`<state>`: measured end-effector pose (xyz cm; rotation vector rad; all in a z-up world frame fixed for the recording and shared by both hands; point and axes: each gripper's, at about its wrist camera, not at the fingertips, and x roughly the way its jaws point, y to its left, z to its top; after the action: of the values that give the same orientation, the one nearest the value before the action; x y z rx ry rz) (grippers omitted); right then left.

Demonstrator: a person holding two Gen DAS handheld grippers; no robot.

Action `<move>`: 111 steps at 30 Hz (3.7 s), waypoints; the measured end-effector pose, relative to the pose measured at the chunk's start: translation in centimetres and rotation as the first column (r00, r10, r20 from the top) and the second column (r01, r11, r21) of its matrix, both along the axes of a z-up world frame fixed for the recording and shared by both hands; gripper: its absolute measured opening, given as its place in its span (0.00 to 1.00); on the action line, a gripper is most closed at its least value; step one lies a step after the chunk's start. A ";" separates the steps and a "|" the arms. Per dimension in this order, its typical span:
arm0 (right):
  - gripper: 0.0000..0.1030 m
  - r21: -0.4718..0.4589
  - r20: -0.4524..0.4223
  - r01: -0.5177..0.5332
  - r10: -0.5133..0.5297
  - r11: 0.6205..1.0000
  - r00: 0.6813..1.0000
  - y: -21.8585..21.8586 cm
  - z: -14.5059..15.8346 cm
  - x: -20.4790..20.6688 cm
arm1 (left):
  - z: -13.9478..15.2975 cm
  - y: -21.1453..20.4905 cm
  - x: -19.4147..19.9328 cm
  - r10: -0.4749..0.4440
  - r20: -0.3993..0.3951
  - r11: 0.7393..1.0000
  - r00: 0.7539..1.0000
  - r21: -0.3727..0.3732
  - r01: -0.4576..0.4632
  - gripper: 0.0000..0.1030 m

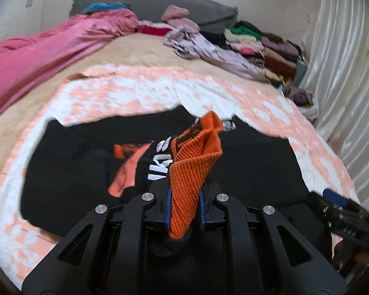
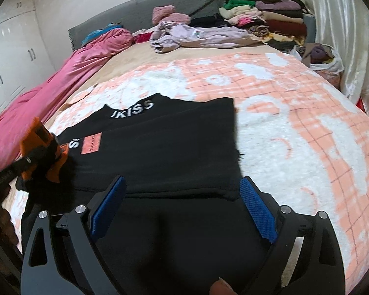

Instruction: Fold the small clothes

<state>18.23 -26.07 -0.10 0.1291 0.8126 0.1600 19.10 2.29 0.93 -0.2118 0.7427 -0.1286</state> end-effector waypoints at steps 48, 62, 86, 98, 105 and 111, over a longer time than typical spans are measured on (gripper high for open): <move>0.11 0.109 -0.012 -0.367 0.371 0.924 0.929 15.2 0.9 4.0 | 1.4 16.0 -4.0 0.327 0.058 0.941 0.943 -0.113 -0.319 0.50; 0.11 -0.055 0.176 -0.285 0.291 0.957 0.940 8.3 9.5 5.4 | 1.2 14.0 -3.5 0.271 0.071 0.961 0.960 -0.071 -0.266 0.50; 0.16 -0.216 -0.106 -0.108 0.087 0.970 0.991 2.4 -3.7 11.7 | -5.3 5.9 3.5 -0.034 -0.074 0.998 0.997 0.042 0.037 0.50; 0.24 0.019 -0.048 -0.087 0.088 0.996 0.995 -1.4 -0.3 8.0 | -3.1 5.1 1.1 -0.042 0.004 0.998 0.999 0.051 0.042 0.50; 0.25 0.079 -0.130 -0.106 0.116 0.991 0.985 -1.0 -2.6 7.7 | -3.0 2.2 -0.1 -0.099 0.024 0.984 0.995 0.151 0.094 0.52; 0.09 0.080 -0.129 -0.119 0.129 0.990 0.983 -0.9 -3.0 7.2 | -4.1 2.2 0.4 -0.080 -0.019 0.980 0.997 0.183 0.083 0.53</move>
<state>25.39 -26.97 -3.06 0.1582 0.9494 0.3013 19.46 4.45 -3.15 -0.0057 0.7703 -0.1358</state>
